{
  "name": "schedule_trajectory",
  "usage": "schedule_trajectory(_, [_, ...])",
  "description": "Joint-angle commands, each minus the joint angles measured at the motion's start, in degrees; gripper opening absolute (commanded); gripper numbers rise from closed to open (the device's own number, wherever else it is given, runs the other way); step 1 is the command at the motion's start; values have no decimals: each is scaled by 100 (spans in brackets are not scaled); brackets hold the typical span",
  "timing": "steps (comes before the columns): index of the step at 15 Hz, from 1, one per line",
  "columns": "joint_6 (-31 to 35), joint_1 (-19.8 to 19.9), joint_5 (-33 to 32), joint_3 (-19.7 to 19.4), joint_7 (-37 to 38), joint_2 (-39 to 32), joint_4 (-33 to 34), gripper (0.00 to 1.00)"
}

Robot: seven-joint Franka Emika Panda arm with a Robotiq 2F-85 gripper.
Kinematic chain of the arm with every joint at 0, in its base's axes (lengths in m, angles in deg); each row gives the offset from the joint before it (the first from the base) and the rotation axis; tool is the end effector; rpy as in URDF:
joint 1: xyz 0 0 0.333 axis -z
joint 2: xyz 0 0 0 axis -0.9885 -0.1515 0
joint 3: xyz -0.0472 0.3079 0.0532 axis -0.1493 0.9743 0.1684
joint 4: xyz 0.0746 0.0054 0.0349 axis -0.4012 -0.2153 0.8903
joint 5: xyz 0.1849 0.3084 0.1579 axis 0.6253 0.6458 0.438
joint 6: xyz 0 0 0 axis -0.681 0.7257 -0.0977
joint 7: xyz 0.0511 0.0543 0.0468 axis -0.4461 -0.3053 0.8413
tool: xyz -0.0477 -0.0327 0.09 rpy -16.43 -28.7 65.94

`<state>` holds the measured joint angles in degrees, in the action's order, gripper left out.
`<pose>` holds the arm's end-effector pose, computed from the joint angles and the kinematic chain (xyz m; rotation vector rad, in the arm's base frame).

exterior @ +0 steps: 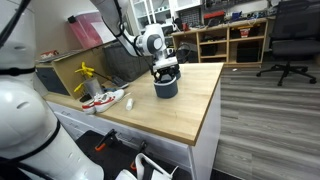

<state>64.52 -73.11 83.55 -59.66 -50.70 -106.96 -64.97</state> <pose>0.6026 -0.0337 0.2168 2.9728 0.9052 0.1102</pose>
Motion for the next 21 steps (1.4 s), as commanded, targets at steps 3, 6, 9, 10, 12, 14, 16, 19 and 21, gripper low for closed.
schedule_trajectory(3, [-371, 280, 709, 406, -202, -184, 589, 81])
schedule_trajectory(6, [-687, 346, 1030, 506, -269, -201, 776, 84])
schedule_trajectory(9, [-1115, 337, 1116, 464, -294, -198, 875, 84])
schedule_trajectory(10, [-1265, 332, 1115, 440, -315, -193, 883, 84])
schedule_trajectory(12, [-1533, 332, 1091, 403, -367, -195, 906, 85])
schedule_trajectory(14, [-1660, 315, 1034, 343, -415, -226, 928, 84])
schedule_trajectory(16, [-1656, 270, 952, 267, -479, -298, 985, 83])
schedule_trajectory(19, [-1593, 239, 893, 206, -603, -462, 1099, 82])
schedule_trajectory(21, [-1583, 228, 893, 215, -609, -542, 1168, 83])
